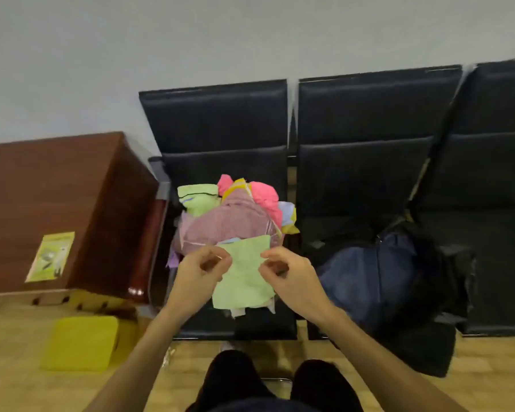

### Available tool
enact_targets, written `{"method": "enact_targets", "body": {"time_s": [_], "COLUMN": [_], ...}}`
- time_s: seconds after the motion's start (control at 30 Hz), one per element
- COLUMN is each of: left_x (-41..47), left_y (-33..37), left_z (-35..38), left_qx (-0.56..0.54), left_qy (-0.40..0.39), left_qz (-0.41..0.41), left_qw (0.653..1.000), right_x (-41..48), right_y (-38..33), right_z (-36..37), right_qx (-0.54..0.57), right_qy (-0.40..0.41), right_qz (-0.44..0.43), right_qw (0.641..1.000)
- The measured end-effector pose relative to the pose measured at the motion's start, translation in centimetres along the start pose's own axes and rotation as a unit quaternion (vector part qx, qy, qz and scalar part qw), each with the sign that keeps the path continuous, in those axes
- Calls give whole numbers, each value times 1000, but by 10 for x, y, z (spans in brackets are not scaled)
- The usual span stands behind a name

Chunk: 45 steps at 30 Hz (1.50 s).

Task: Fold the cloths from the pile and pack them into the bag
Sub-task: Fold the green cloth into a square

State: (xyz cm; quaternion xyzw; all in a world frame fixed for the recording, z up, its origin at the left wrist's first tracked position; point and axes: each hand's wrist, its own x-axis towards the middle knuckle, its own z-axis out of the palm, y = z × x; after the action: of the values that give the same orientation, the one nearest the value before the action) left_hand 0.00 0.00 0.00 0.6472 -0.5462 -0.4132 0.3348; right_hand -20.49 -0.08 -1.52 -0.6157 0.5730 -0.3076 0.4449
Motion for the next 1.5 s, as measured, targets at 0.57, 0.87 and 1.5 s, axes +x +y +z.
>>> {"method": "enact_targets", "body": {"time_s": [0.57,0.87,1.5], "left_x": [178,216,154], "left_y": [-265,-349,-324], "left_z": [4,37,10], "left_qx": [223,355,239], "left_qy": [7,16,38], "left_qz": [-26,43,108], "left_qw": [974,934,964], "right_x": [190,236,152], "right_y": [166,241,212], "right_z": [185,230,201], "right_qx": [-184,-334,-480], "right_qy": [-58,-42,63], "right_qz": [32,-42,-112], "right_qw": [981,941,868]}}
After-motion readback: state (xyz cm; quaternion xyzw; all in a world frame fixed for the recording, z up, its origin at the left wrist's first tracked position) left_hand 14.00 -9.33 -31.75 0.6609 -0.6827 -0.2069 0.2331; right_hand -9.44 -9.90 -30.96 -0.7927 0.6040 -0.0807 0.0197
